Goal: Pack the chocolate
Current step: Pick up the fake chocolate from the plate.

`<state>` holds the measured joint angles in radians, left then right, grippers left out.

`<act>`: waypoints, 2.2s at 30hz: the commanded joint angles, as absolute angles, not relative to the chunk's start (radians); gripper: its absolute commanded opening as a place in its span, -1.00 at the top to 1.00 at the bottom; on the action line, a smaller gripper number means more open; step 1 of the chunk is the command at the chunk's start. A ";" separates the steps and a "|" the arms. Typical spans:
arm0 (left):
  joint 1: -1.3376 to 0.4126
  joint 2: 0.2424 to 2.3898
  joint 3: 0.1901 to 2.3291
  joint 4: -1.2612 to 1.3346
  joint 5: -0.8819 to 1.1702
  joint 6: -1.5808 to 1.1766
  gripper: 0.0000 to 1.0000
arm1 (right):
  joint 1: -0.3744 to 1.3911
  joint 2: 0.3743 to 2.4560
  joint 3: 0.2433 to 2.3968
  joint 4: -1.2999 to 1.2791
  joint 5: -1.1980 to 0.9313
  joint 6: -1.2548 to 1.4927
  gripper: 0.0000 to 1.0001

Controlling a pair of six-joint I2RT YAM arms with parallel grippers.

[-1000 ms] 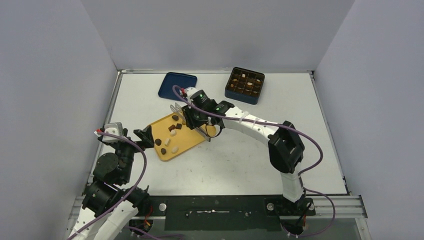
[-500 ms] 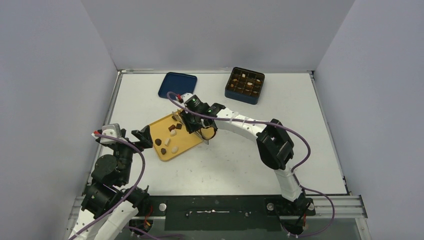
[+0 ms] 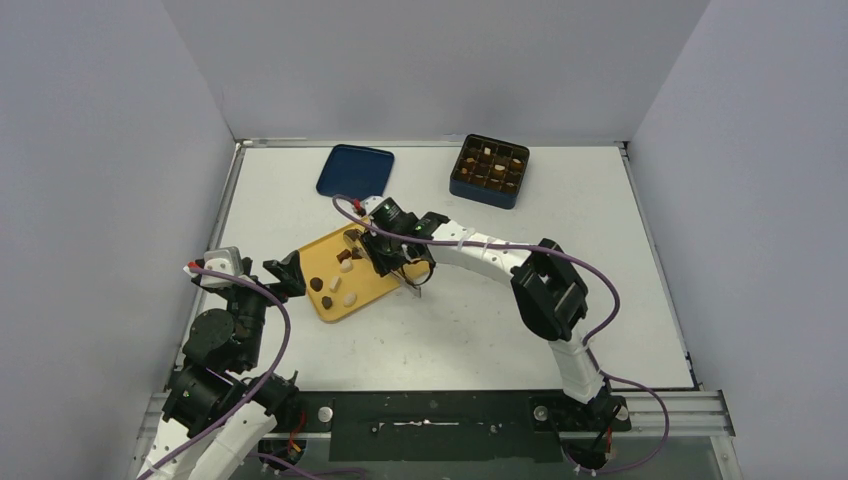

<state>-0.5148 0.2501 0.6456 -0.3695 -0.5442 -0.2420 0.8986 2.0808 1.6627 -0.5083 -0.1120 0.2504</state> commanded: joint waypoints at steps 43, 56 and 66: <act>-0.509 0.242 0.653 -0.332 -0.541 -0.239 -0.95 | 0.895 2.273 2.004 -0.650 -0.060 0.185 0.13; -0.509 0.253 0.654 -0.334 -0.545 -0.241 -0.95 | 0.889 2.188 1.973 -0.635 -0.062 0.166 0.38; -0.509 0.259 0.655 -0.333 -0.536 -0.239 -0.95 | 0.883 2.127 1.909 -0.614 -0.071 0.181 0.43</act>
<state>-0.5148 0.2501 0.6456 -0.3695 -0.5438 -0.2424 0.8906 2.2410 1.9293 -0.6624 -0.0818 0.1699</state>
